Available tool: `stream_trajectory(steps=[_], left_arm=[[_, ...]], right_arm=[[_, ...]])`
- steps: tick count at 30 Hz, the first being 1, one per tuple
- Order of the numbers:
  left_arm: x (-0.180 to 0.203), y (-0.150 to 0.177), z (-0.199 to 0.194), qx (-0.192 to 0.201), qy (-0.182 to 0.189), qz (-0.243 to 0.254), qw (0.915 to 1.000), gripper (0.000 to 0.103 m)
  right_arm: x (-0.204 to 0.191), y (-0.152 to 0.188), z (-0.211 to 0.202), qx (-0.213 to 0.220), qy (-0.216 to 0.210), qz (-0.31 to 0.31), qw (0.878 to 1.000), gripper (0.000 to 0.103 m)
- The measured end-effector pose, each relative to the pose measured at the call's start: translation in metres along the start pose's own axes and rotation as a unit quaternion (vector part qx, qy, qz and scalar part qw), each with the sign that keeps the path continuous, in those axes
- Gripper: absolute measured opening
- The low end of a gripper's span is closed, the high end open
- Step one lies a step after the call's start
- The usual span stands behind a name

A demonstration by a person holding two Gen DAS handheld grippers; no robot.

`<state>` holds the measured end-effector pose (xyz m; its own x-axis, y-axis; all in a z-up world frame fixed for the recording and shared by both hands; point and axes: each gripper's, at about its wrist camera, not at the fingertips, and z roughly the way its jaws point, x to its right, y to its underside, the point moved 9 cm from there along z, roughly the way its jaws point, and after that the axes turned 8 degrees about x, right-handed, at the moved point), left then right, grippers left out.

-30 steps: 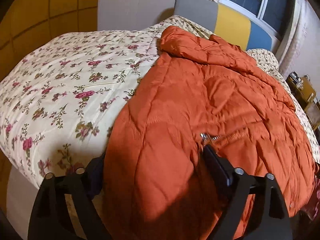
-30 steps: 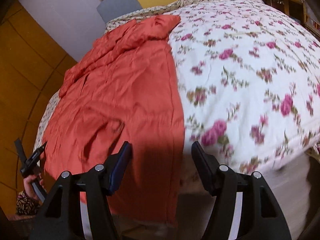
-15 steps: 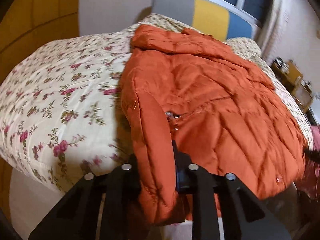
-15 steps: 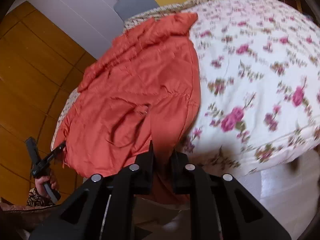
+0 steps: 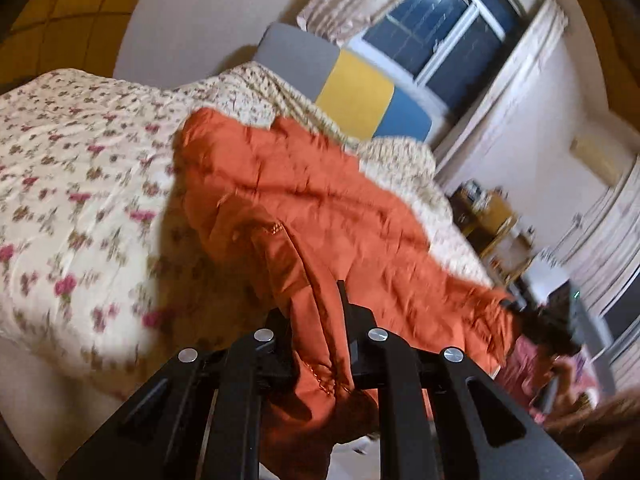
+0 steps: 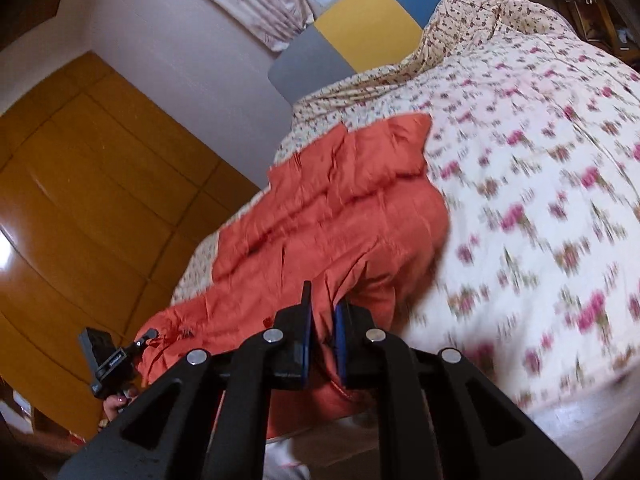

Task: Fold large clothes
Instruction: 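Lift the hem with the left gripper while the right gripper grasps the hem beside it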

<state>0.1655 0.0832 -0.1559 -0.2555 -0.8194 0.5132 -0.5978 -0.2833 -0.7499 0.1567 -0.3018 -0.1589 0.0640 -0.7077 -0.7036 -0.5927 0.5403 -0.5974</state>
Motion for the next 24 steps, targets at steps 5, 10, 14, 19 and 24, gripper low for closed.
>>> stream_trajectory(steps=[5,10,14,19,24], left_arm=[[-0.014,-0.051,0.022,0.034,0.013,-0.051,0.998,0.014],[-0.033,-0.088,0.049,0.047,0.014,-0.096,0.9941,0.014],[-0.048,-0.112,0.082,0.042,-0.005,-0.096,0.9944,0.014],[-0.08,-0.129,0.135,0.021,-0.035,-0.118,0.9921,0.014],[-0.113,-0.13,0.18,-0.005,-0.067,-0.163,0.9844,0.014]], right_arm=[[-0.002,-0.051,0.029,0.021,-0.011,0.028,0.999,0.009],[0.012,-0.093,0.073,0.025,-0.012,0.058,0.998,0.009],[0.034,-0.117,0.114,0.023,-0.006,0.101,0.995,0.01],[0.068,-0.133,0.162,0.017,0.019,0.143,0.989,0.015],[0.095,-0.138,0.197,0.028,0.024,0.178,0.983,0.032]])
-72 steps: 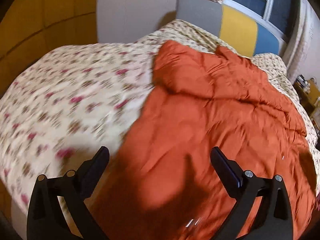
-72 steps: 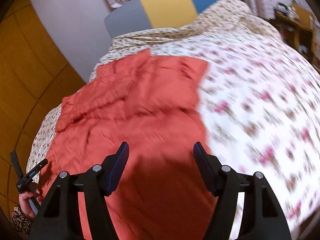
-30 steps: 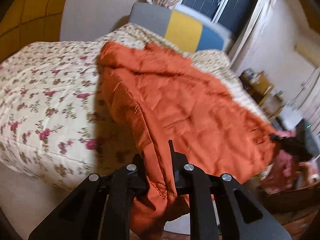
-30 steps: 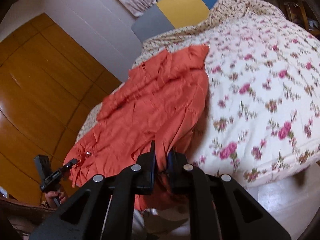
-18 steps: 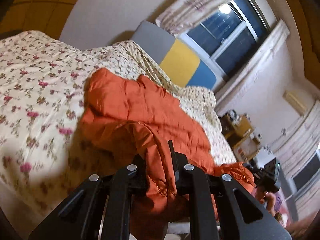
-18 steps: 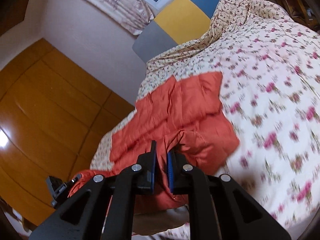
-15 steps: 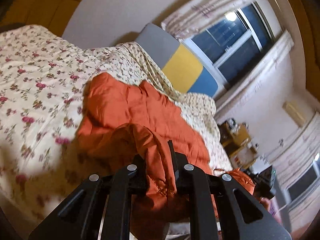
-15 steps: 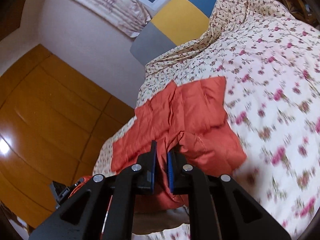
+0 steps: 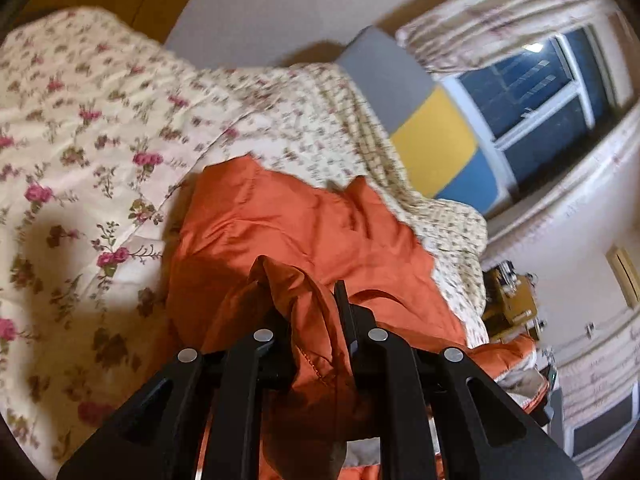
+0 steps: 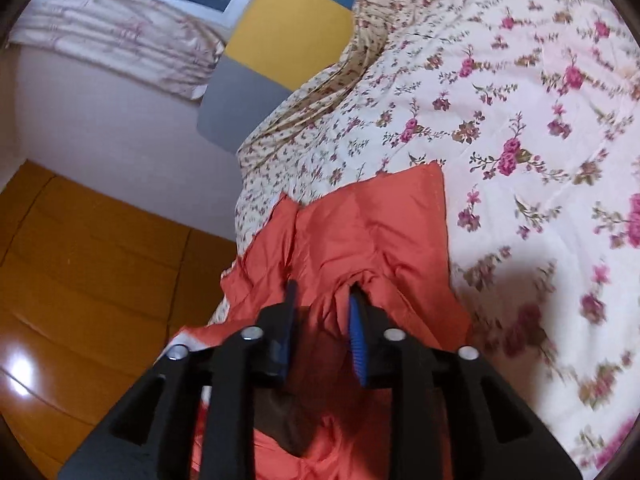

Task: Fold large clothes
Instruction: 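Lift the hem with the left gripper while the right gripper grasps the hem beside it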

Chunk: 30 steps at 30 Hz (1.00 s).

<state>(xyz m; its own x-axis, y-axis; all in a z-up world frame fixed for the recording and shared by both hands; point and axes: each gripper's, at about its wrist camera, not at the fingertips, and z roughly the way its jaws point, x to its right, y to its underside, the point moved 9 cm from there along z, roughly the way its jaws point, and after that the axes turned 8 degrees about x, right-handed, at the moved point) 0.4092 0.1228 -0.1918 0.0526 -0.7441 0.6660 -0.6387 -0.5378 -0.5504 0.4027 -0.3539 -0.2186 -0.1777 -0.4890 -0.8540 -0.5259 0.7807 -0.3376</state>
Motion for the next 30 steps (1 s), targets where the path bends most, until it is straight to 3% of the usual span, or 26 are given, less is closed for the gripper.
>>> stream_trajectory(steps=[1,3,4,6,9,10,13,17,19,21,23,25,27,30], left_arm=[[-0.004,-0.001,0.007,-0.003,-0.002,-0.01,0.9999,0.015],[-0.012,-0.003,0.017,-0.009,-0.007,-0.034,0.9994,0.019],[-0.014,-0.005,0.022,-0.009,-0.006,-0.046,0.9989,0.024],[-0.018,-0.011,0.024,0.006,0.009,-0.07,0.9975,0.036],[-0.022,-0.025,0.014,0.058,0.05,-0.117,0.9902,0.07],[-0.024,-0.028,0.011,0.074,0.048,-0.125,0.9882,0.08],[-0.036,-0.038,-0.005,0.127,0.008,-0.113,0.9854,0.094],[-0.053,-0.037,-0.045,0.188,0.0,-0.103,0.9768,0.095],[-0.066,-0.028,-0.072,0.217,-0.017,-0.099,0.9709,0.096],[-0.067,-0.018,-0.085,0.229,-0.02,-0.076,0.9703,0.099],[-0.058,-0.004,-0.084,0.212,-0.041,-0.001,0.9765,0.099],[-0.043,0.008,-0.061,0.156,-0.053,0.063,0.9843,0.099],[-0.034,0.016,-0.033,0.101,-0.071,0.107,0.9866,0.099],[-0.048,0.012,0.006,0.037,-0.133,0.117,0.9834,0.099]], right_arm=[[0.003,-0.001,0.003,0.005,-0.005,0.008,1.0,0.036],[0.009,-0.008,0.008,0.029,-0.014,0.024,0.999,0.058],[0.01,-0.012,0.009,0.044,-0.017,0.025,0.999,0.064],[0.015,-0.024,0.003,0.095,0.001,0.008,0.995,0.086],[0.017,-0.03,0.0,0.107,0.017,-0.022,0.994,0.087],[0.016,-0.03,-0.001,0.105,0.019,-0.033,0.994,0.087],[0.008,-0.024,-0.017,0.112,0.024,-0.092,0.989,0.094],[0.002,-0.009,-0.055,0.134,0.003,-0.136,0.982,0.101],[-0.001,0.003,-0.057,0.119,0.007,-0.162,0.98,0.101],[0.001,0.015,-0.045,0.081,0.041,-0.202,0.975,0.101],[0.006,0.019,-0.023,0.053,0.085,-0.227,0.969,0.101],[0.021,0.018,0.001,0.022,0.122,-0.215,0.969,0.101],[0.037,0.023,0.026,-0.038,0.123,-0.164,0.978,0.101],[0.044,0.021,0.038,-0.056,0.1,-0.137,0.984,0.101]])
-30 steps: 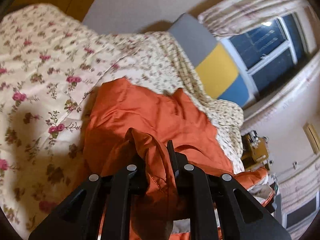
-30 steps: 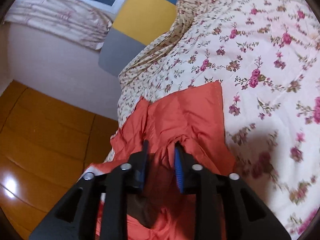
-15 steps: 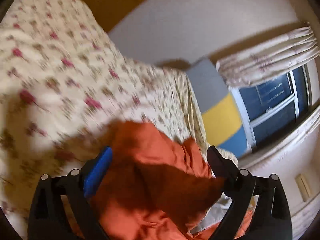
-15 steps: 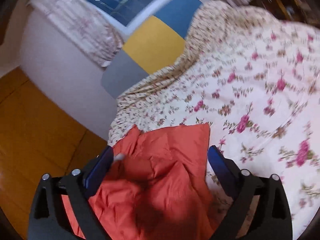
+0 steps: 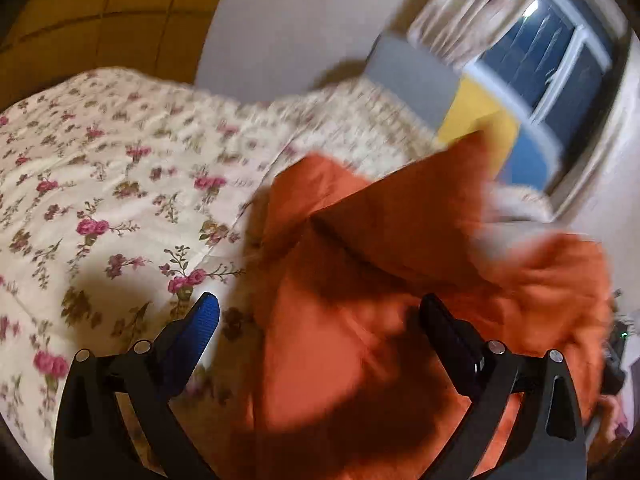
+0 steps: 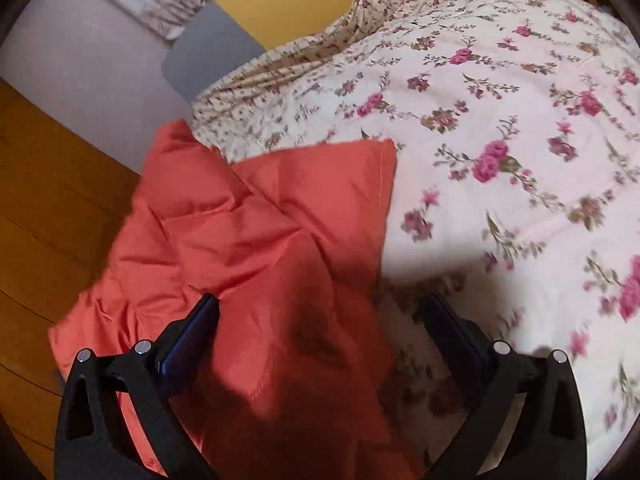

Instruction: Fold large clothes

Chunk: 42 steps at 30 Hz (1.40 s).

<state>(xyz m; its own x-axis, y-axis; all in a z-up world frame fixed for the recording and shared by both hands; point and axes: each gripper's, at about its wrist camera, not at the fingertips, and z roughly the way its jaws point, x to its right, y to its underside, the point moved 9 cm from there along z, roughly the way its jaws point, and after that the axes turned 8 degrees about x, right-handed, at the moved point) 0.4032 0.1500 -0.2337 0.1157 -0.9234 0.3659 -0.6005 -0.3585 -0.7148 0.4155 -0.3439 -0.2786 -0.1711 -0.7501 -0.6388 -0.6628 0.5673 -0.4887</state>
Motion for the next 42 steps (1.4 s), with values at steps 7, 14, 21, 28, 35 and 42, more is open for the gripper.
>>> stream_trajectory(steps=[7,14,21,28,35,42], left_arm=[[0.006,0.01,0.037,-0.065,0.009,0.025,0.9976,0.1],[0.02,0.03,0.012,-0.063,0.058,0.046,0.9953,0.075],[0.039,0.06,-0.017,-0.075,0.092,0.033,0.9924,0.061],[0.048,0.107,-0.068,-0.085,0.113,0.035,0.9894,0.061],[0.042,0.12,-0.11,-0.06,0.087,0.042,0.9936,0.082],[0.051,0.077,-0.137,0.033,0.062,0.143,0.9872,0.096]], right_arm=[[-0.01,0.018,0.004,-0.033,-0.052,-0.016,0.998,0.066],[-0.012,0.041,-0.016,-0.037,-0.092,0.01,0.995,0.045],[-0.005,0.064,-0.061,-0.039,-0.096,0.011,0.995,0.044],[0.019,0.094,-0.12,-0.028,-0.095,0.018,0.995,0.045],[0.018,0.082,-0.162,0.061,-0.012,-0.037,0.997,0.076],[-0.035,0.048,-0.142,0.063,-0.011,-0.156,0.986,0.085]])
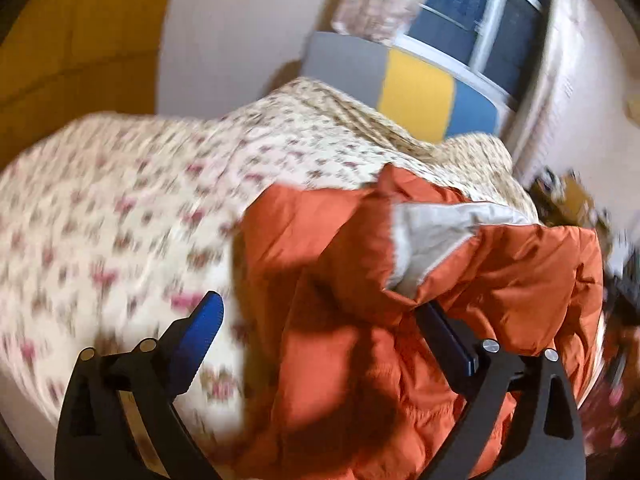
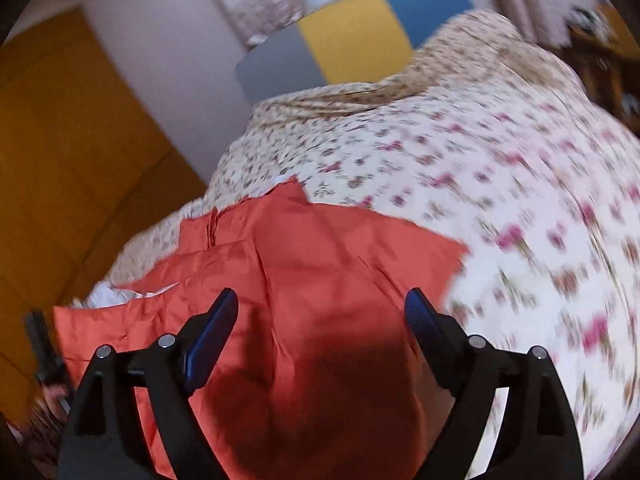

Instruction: Fold large clothes

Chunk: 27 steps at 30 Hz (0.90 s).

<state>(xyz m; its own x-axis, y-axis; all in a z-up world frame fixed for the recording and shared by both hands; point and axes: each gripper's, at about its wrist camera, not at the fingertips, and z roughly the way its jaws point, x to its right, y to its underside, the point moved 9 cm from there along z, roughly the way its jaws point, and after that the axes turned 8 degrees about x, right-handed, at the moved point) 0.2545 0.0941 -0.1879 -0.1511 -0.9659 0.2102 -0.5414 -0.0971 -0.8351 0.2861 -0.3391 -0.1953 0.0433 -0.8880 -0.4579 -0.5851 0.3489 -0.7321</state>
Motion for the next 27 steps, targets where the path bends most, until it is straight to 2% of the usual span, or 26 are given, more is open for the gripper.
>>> stream_trajectory(steps=[2,3,4,5,6,7,8,10,14,18,23,27], left_arm=[[0.011,-0.008,0.022,-0.018,0.011,0.039,0.999,0.098],[0.013,-0.008,0.031,-0.025,0.02,0.046,0.9985,0.098],[0.017,-0.01,0.042,-0.031,0.033,0.044,0.998,0.098],[0.019,-0.012,0.05,-0.035,0.049,0.028,0.9978,0.096],[0.023,-0.014,0.053,-0.038,0.082,-0.002,0.9959,0.069],[0.025,-0.016,0.054,-0.043,0.103,-0.028,0.9934,0.047],[0.023,-0.018,0.056,-0.046,0.107,-0.055,0.9916,0.045],[0.021,-0.022,0.053,-0.041,0.113,-0.085,0.9891,0.03],[0.019,-0.037,0.03,-0.009,0.1,-0.103,0.9897,0.023],[0.006,-0.07,0.005,0.048,0.072,-0.134,0.9871,0.021],[0.002,-0.124,-0.001,0.124,0.032,-0.118,0.9847,0.018],[-0.006,-0.145,0.025,0.145,-0.009,-0.114,0.9828,0.018]], right_arm=[[-0.006,0.001,0.018,-0.023,-0.002,-0.012,1.0,0.082],[-0.009,0.004,0.026,-0.038,-0.006,-0.01,0.999,0.064],[-0.009,0.009,0.031,-0.047,-0.001,-0.008,0.999,0.05],[-0.01,0.01,0.032,-0.053,0.003,-0.003,0.999,0.03],[-0.014,0.009,0.03,-0.052,-0.008,0.006,0.999,0.02],[-0.017,0.009,0.023,-0.044,-0.019,0.012,0.999,0.018],[-0.021,0.008,0.016,-0.035,-0.022,0.01,0.999,0.015],[-0.025,-0.001,0.004,-0.017,-0.019,0.0,1.0,0.013],[-0.035,-0.03,-0.019,0.03,-0.008,-0.014,0.999,0.012],[-0.041,-0.066,-0.034,0.088,0.006,-0.018,0.996,0.011],[-0.036,-0.099,-0.008,0.125,0.042,-0.006,0.991,0.011],[-0.018,-0.102,0.029,0.13,0.086,0.009,0.988,0.011]])
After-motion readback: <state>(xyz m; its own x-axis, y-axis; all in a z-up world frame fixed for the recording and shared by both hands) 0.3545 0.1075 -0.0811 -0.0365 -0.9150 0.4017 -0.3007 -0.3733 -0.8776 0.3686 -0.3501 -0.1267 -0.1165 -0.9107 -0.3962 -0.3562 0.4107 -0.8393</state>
